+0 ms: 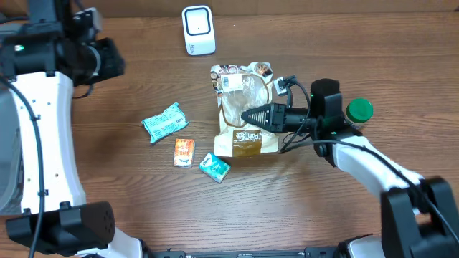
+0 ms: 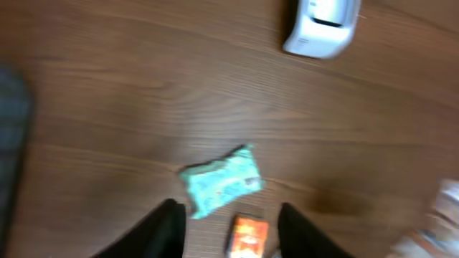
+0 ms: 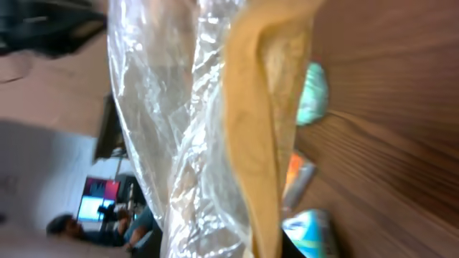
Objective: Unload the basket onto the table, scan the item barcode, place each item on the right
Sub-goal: 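Lift the mushroom bag with the right gripper and hold it under the scanner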
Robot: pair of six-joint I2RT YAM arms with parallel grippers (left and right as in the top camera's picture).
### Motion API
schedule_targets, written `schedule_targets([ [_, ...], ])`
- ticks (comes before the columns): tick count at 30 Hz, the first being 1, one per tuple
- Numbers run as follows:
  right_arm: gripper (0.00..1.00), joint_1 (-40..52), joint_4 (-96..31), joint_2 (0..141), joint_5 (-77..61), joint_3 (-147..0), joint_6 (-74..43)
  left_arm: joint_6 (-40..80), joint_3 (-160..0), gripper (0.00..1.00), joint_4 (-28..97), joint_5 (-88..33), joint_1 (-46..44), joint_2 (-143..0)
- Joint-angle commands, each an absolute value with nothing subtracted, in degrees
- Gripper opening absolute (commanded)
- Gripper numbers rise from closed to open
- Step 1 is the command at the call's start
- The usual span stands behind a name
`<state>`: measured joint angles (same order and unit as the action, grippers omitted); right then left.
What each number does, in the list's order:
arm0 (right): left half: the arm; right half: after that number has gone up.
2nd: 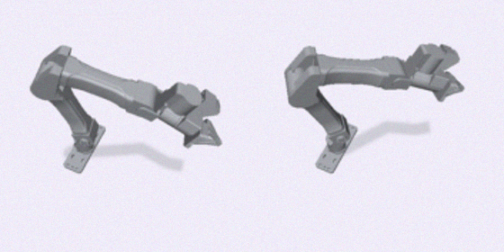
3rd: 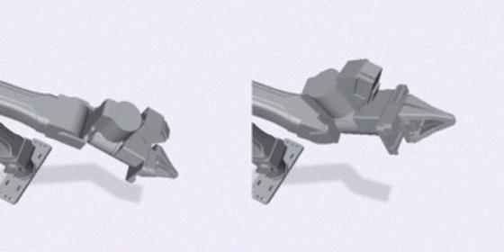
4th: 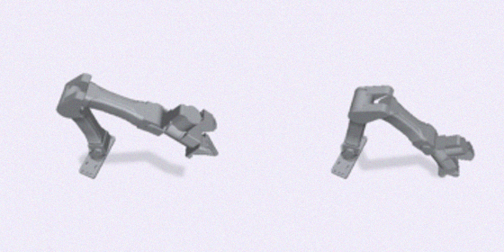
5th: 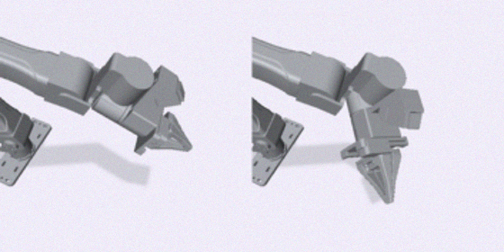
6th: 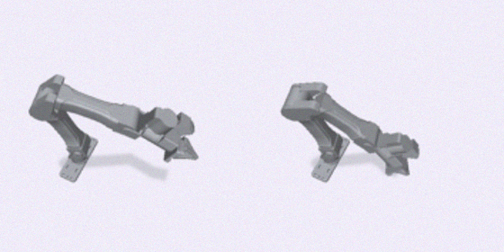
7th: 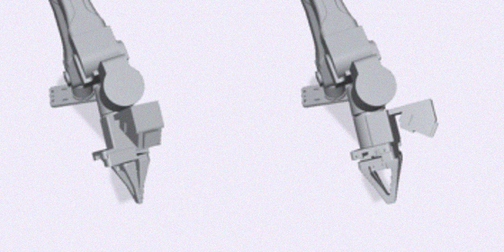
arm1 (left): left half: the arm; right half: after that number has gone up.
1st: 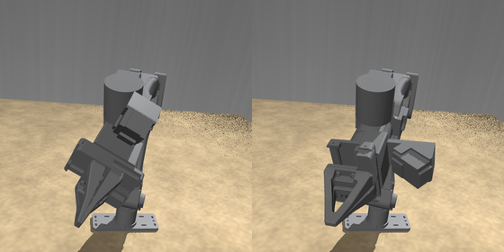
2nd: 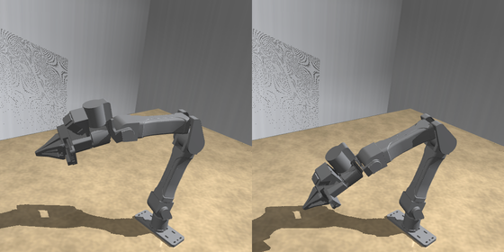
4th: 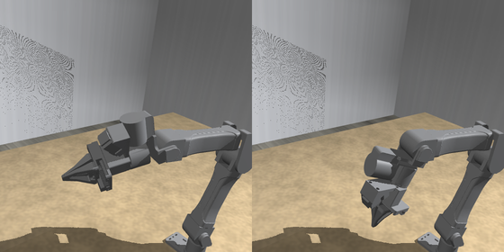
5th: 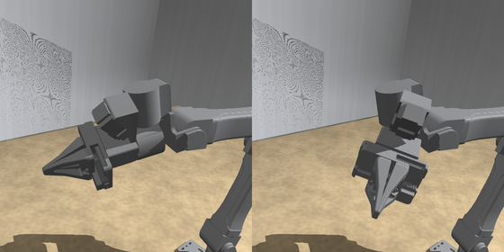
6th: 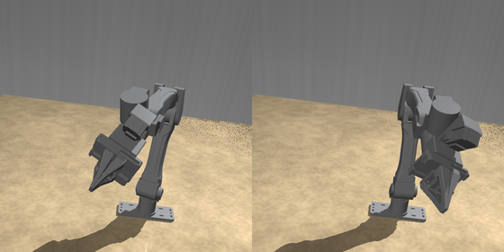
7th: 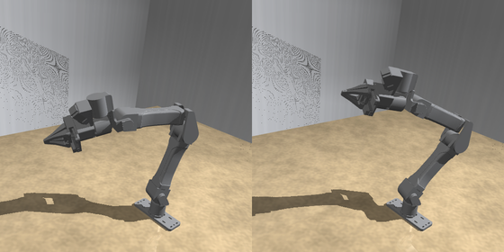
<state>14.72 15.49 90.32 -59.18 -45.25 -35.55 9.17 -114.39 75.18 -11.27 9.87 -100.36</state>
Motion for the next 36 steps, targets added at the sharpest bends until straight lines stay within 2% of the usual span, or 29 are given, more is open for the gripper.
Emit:
schedule_targets([
  [1, 0.04, 15.2, 15.9, 85.5, -62.3, -45.5, -36.2, 7.9, -114.5, 0.55, 75.2, -8.8, 13.0, -101.6],
  [4, 0.04, 15.1, 15.9, 82.9, -62.2, -45.5, -37.7, 6.0, -114.5, 0.59, 75.2, -7.9, 14.5, -102.5],
  [13, 0.04, 15.2, 8.1, 81.8, -60.3, -45.5, -35.4, 1.2, -114.5, 0.58, 74.4, -6.7, 16.2, -104.1],
  [14, 0.04, 15.1, 7.3, 81.8, -60.0, -45.5, -34.9, 1.2, -114.5, 0.64, 74.3, -6.4, 16.2, -104.1],
  [15, 0.04, 15.2, 7.1, 81.8, -59.9, -45.5, -34.4, 1.2, -114.5, 1.00, 74.3, -5.7, 16.2, -104.1],
  [30, 0.04, 15.2, 9.7, 81.8, -63.2, -49.4, -40.8, 1.3, -114.5, 1.00, 74.3, -3.8, 16.1, -104.2],
  [36, 0.04, 15.5, -3.1, 81.8, -62.5, -60.5, -36.2, 1.3, -114.5, 0.99, 74.3, -3.9, 16.0, -104.2],
])
